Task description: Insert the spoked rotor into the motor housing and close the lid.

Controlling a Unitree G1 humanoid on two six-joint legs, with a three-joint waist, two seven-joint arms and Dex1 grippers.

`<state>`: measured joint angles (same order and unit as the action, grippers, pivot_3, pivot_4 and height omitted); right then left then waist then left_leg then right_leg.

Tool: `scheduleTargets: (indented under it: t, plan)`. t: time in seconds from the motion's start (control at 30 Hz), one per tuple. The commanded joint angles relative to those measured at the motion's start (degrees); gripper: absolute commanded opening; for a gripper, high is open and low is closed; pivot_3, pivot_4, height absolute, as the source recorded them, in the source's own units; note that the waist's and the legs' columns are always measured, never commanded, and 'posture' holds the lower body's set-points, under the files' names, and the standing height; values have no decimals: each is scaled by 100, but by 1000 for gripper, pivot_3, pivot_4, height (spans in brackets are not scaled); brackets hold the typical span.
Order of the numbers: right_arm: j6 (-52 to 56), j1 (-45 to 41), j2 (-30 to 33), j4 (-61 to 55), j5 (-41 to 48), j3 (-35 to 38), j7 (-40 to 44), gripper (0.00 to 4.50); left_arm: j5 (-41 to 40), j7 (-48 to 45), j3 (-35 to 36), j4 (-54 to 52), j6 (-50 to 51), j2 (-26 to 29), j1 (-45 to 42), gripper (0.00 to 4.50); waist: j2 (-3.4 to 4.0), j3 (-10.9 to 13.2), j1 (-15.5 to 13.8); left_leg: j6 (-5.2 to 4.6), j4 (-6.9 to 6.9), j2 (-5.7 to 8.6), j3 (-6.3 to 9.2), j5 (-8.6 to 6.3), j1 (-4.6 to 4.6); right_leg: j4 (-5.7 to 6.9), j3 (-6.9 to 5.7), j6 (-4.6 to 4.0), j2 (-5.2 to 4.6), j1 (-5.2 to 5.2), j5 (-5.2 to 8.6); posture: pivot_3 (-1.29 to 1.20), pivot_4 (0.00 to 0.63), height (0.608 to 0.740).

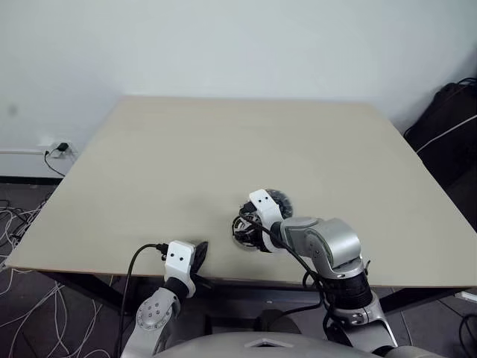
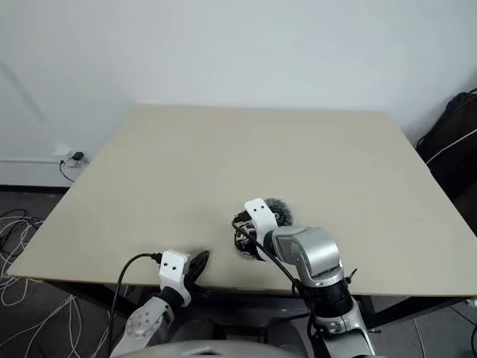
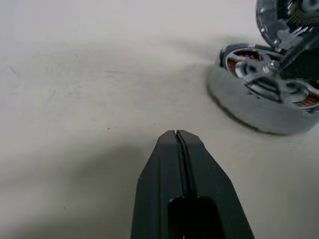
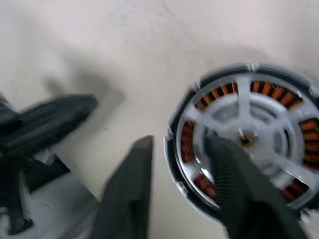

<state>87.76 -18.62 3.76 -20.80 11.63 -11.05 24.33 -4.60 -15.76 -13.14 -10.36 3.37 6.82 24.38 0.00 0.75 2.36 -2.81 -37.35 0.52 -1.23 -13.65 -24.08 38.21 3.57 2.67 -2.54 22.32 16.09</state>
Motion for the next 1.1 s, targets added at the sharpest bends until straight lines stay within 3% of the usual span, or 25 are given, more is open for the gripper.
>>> scheduleTargets:
  t: [0.03,0.13,0.23,0.37,0.5,0.67,1.1]
  plan:
    - [-270,-311,13,-106,265,37,71,2922,20,110,-130,-913,376,-19,-8,41,2,0,3,0,0,1,-1,0,1,0,-1,4,-1,-1,-3,0,0,740]
    - [-949,-496,616,-227,403,-427,455,2922,25,137,-148,-980,514,0,-27,41,5,1,0,-4,0,3,-6,2,10,-6,-10,9,-1,-13,-5,0,0,740]
    - [-1904,-791,1964,-416,213,-1462,1200,2922,24,132,-119,-766,481,-14,-146,41,12,14,-17,-10,-2,5,-7,3,23,-29,-19,11,-3,-39,-5,0,0,740]
    - [-3087,-1098,3227,-437,-222,-2465,1993,2922,-5,109,-82,-653,427,-11,-184,41,9,18,-22,-16,-2,5,-6,5,24,-40,-22,11,-5,-43,-4,0,0,740]
    - [-4077,-1362,3862,-252,-777,-3094,2602,2922,-4,91,-77,-551,313,-2,-162,41,4,23,-22,-32,-1,2,-7,14,24,-40,-17,10,-1,-40,-3,0,0,740]
    - [-4884,-1538,4060,60,-1373,-3475,3080,2922,-22,44,-28,-384,167,22,-151,41,-7,27,-58,-18,-4,2,-6,6,28,-40,-17,11,-7,-48,-4,0,0,740]
    - [-5846,-1542,3779,913,-2373,-3706,3873,2922,-27,-75,108,327,-435,13,-197,41,-8,27,-128,-17,-6,2,-3,5,27,-39,-2,9,-19,-47,-5,0,0,740]
